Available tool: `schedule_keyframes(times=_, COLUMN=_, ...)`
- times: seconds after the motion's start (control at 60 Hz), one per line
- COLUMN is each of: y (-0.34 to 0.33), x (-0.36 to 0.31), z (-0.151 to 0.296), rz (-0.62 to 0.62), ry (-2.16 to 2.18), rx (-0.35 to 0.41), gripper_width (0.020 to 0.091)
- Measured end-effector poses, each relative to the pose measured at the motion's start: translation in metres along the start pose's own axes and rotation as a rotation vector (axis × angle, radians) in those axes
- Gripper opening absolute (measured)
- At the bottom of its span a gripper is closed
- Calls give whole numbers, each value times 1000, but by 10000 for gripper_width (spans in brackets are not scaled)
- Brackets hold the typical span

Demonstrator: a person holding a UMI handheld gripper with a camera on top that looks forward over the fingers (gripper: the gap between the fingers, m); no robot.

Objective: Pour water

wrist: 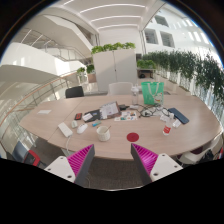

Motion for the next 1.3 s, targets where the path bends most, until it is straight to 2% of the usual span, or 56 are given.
schedule_keyframes(times=0.117, y=9, x=-7, z=5, rz=-39, ry=-4, rx=-3, gripper_width=796)
schedule_keyframes(times=0.15, y=10, x=9, z=-1, rz=-43, ry=-1, rx=0, gripper_width=797)
schedule_keyframes(times=0.2, y=24, x=-9, z=7, rz=-59, ry=10, rx=2, gripper_width=798)
schedule_keyframes(times=0.333, y=43, x=47, z=-9, rz=-120, ry=26, rx=21, gripper_width=800)
schedule_keyframes(times=0.433, y=70, x=110, z=-21, rz=-172, ry=13, rx=73, gripper_width=798)
schedule_keyframes(times=0.6, y=150, x=229, z=-47, rz=-296, ry=44, rx=138, gripper_width=805)
schedule_keyframes(times=0.75, y=238, x=312, z=-58, rz=-345, ry=70, rx=199, gripper_width=802)
schedule_keyframes(times=0.883, y=306, x=352, z=-66, rz=-339, ry=54, rx=185, gripper_width=801)
schedule_keyframes(times=0.933, y=325, x=359, z=-66, rz=-323, ry=39, rx=195, gripper_width=818)
schedule_keyframes(times=1.017, y=350, x=363, z=-66, rz=-307, ry=4, rx=210, gripper_width=802)
schedule_keyframes(times=1.05, y=358, x=365, z=-66, rz=-307, ry=-8, rx=215, gripper_width=785)
schedule_keyframes(times=1.067, y=362, x=366, z=-66, rz=-306, ry=-13, rx=218, gripper_width=754)
schedule_keyframes(times=1.117, y=370, x=373, z=-64, rz=-313, ry=-27, rx=245, gripper_width=566)
schedule_keyframes(times=1.133, y=370, x=373, z=-64, rz=-314, ry=-28, rx=253, gripper_width=541)
schedule_keyframes(times=1.217, y=372, x=375, z=-65, rz=-305, ry=-10, rx=276, gripper_width=492)
schedule_keyframes(times=1.3, y=376, x=378, z=-66, rz=-347, ry=22, rx=321, gripper_width=460)
Point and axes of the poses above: the point between the fingertips, and its own axes, seen from behind it with the camera up: x to the right, z up, y forward, the way the camera looks, the point moved 9 cm from there along -y, backward, against the way the camera looks, and after that the axes turned 10 degrees about -y, right-handed, at the moved point
